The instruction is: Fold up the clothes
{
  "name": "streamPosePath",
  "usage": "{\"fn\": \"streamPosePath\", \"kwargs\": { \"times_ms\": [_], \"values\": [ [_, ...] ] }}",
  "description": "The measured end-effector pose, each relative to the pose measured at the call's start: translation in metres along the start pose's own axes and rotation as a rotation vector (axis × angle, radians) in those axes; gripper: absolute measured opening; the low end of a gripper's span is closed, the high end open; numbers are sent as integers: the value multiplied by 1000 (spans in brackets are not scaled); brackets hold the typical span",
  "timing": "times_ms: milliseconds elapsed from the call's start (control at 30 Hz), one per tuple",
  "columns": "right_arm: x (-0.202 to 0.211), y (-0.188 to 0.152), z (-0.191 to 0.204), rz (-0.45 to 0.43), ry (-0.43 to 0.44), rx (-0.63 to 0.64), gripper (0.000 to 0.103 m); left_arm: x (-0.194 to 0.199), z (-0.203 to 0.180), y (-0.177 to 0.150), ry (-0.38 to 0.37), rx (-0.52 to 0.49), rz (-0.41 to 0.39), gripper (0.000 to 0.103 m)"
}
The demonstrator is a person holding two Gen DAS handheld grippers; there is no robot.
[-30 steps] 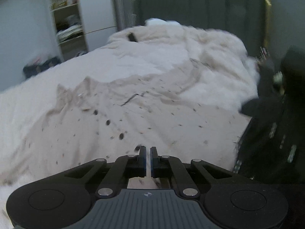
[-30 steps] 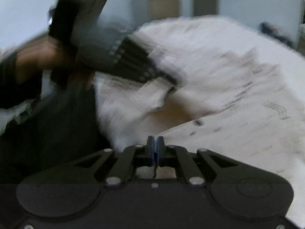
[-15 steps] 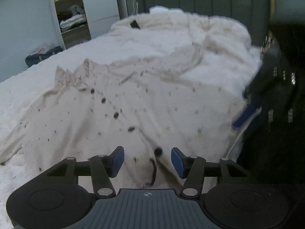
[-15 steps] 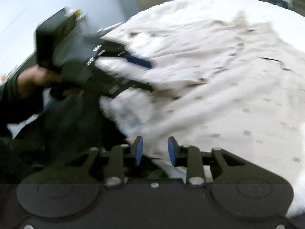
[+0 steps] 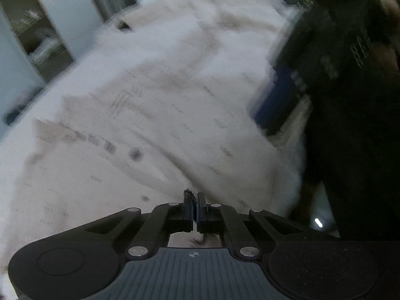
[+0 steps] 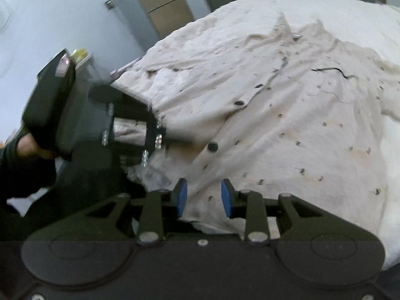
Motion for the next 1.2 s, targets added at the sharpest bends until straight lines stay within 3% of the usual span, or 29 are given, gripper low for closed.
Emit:
{"fn": "streamPosePath", "kwargs": {
  "times_ms": [67,133,200,233,267,367,400,467,533,667,800,900,1033,1067,1200],
  "values": [
    [3,0,-5,-8,-30,-8,29,-12,6,-10,-11,44,27,4],
    [8,0,-9,-14,-60,-6,30,-1,22,-11,-18,125,-2,15],
    [14,-2,-16,-14,-84,-14,38,12,33,-11,-18,167,-31,56],
    [15,-3,-20,-14,-93,-22,40,23,40,-10,-16,177,-55,62],
    [15,-4,-25,-14,-102,-37,40,34,46,-8,-19,187,-78,68],
    [17,-4,-35,-28,-116,-77,40,59,58,0,-44,244,-164,71],
    [18,-4,-36,-33,-115,-83,40,62,61,3,-73,276,-197,80],
    [15,1,-37,-50,-100,-104,41,67,69,11,-174,373,-295,88],
    [12,2,-34,-48,-98,-99,41,46,72,15,-242,451,-308,88],
    [8,1,-27,-33,-111,-76,41,-12,62,11,-322,528,-220,86],
    [15,-5,-33,-46,-144,-93,41,-42,49,-3,-291,512,-150,86],
    [25,-5,-50,-86,-171,-155,41,-31,62,-3,-325,578,-203,86],
    [58,-2,-99,-218,-282,-335,45,4,98,6,-391,709,-367,88],
    [75,-3,-122,-288,-344,-417,48,10,105,7,-402,730,-390,90],
    [112,-7,-183,-434,-482,-619,55,15,136,1,-413,817,-472,94]
  ]
}}
Point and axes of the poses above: each gripper's, at about its wrist camera, not at the fingertips, and x roughly against the way its jaws point, z to its left, y to its top, the point moved 2 cm from there along -x, roughly the way its jaws point, and after that the axes turned 8 degrees about z, right-handed, at the moved point
